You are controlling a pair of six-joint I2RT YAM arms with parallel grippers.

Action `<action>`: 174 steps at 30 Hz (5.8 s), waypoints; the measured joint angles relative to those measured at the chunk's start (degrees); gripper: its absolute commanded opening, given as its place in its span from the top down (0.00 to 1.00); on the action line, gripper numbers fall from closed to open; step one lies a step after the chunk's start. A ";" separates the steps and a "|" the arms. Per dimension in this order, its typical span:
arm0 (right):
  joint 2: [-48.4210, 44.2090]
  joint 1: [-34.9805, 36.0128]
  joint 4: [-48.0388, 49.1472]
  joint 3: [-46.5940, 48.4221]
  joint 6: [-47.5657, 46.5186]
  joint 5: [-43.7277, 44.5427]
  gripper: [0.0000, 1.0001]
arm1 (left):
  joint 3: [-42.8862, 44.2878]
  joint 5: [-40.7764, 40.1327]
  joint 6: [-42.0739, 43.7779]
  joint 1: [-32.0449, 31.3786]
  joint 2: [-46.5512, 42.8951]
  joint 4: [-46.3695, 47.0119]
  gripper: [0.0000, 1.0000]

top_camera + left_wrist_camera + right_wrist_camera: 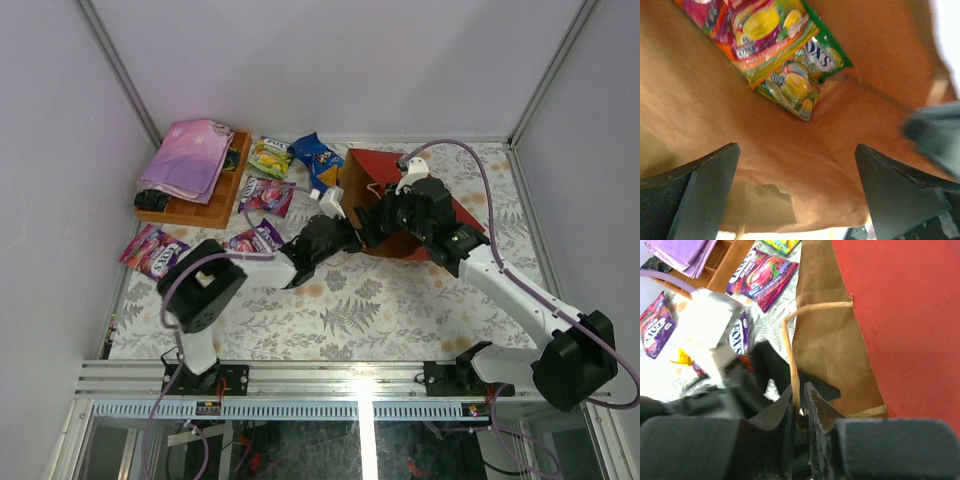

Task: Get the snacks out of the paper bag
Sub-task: Adjust the paper bag at the center of the board.

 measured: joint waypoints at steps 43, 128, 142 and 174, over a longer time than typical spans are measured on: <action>-25.11 0.09 3.74 -7.78 -11.91 -4.59 0.01 | 50.16 -9.55 -26.45 -1.53 48.70 12.72 0.00; -33.05 -27.41 -12.22 -20.20 15.76 8.33 0.01 | 53.22 11.52 40.92 14.32 29.59 -37.38 1.00; -25.33 -31.47 -12.09 -20.79 33.77 15.06 0.01 | 26.34 -2.01 34.07 10.29 12.17 -25.27 1.00; 37.48 -45.72 24.37 17.84 29.35 -26.88 0.25 | 25.40 -21.24 20.37 -3.56 18.64 -14.01 1.00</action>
